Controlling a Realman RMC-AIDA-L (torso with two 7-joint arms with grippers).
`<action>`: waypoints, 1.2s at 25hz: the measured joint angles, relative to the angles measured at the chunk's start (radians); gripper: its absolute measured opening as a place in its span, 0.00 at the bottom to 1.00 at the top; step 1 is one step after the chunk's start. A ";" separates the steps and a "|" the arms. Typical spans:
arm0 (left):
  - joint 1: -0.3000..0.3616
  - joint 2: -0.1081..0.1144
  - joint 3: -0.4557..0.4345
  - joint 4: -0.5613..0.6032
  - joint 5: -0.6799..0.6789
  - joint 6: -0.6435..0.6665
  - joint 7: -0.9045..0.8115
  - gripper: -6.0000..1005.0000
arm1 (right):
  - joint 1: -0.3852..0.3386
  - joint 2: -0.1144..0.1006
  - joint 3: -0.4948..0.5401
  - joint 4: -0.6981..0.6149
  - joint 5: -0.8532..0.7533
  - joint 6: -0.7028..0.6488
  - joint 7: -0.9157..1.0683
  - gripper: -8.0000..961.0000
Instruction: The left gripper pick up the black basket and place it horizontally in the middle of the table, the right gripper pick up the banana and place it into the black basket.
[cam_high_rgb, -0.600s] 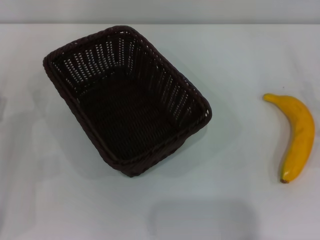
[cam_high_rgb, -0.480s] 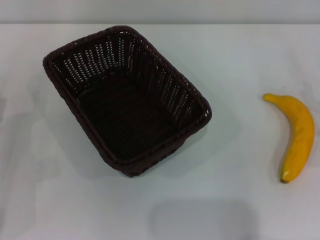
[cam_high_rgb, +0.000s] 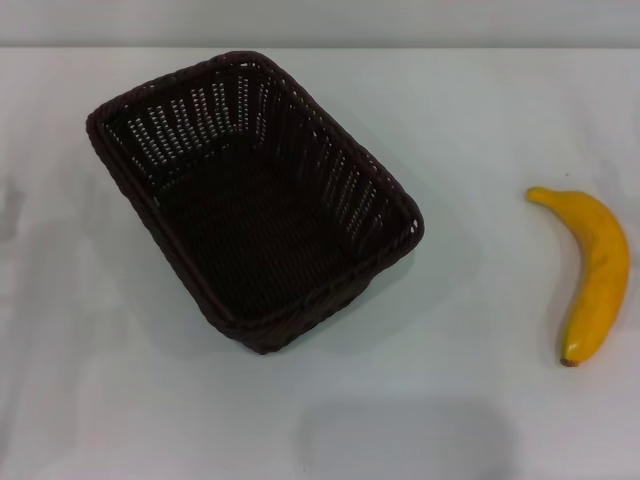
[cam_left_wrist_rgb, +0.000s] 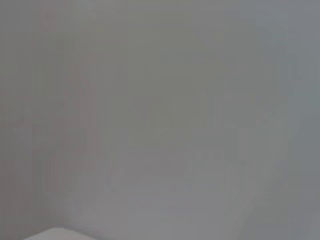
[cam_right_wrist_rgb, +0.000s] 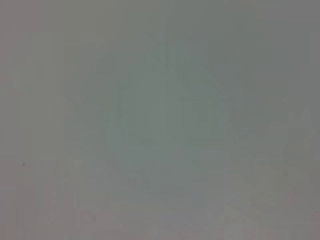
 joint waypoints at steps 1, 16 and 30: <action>-0.003 0.001 0.000 0.004 0.003 0.001 -0.011 0.84 | -0.001 0.000 -0.001 -0.001 0.000 0.002 0.000 0.91; -0.051 0.166 0.073 0.575 0.838 0.134 -1.193 0.81 | 0.010 -0.003 -0.006 -0.021 0.000 0.013 0.000 0.91; -0.461 0.346 0.316 0.643 1.601 0.005 -1.644 0.64 | 0.033 0.004 -0.007 -0.009 -0.002 0.032 0.000 0.91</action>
